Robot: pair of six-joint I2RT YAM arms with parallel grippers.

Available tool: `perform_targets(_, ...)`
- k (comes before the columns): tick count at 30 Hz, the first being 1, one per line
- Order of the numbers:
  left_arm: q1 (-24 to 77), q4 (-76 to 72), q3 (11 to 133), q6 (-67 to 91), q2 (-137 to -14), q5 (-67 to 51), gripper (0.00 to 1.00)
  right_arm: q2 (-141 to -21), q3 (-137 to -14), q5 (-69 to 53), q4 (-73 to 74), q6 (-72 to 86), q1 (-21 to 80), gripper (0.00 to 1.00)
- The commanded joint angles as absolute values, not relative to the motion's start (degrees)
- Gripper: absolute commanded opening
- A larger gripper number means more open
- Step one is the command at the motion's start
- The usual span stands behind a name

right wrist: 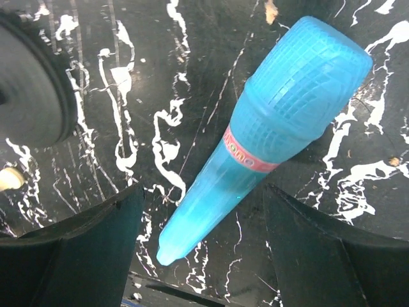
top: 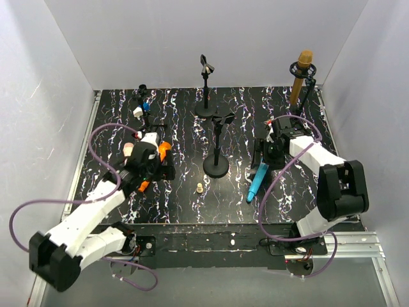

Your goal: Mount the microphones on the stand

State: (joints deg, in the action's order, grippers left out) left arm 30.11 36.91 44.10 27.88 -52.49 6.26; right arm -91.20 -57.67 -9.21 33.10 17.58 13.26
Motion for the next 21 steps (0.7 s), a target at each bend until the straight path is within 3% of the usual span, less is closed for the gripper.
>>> perform_targets(1, 29.7, 37.8, 48.2, 21.5, -61.0, 16.9, 0.98, -85.9, -57.4, -11.0, 35.2, 12.4, 12.2, 0.82)
perform_targets(8, 26.2, 33.3, 51.6, 15.0, -75.7, 20.6, 0.98, -76.8, -56.6, -17.5, 36.8, 3.3, 9.9, 0.8)
perform_targets(15, 22.2, 29.2, 52.1, 11.5, -85.9, 18.3, 0.9, -66.3, -57.7, -39.2, 43.2, -17.3, 4.8, 0.79)
perform_targets(21, 20.5, 28.0, 51.2, 11.0, -89.9, 15.1, 0.78, -59.2, -53.7, -50.3, 41.0, -19.2, -1.2, 0.79)
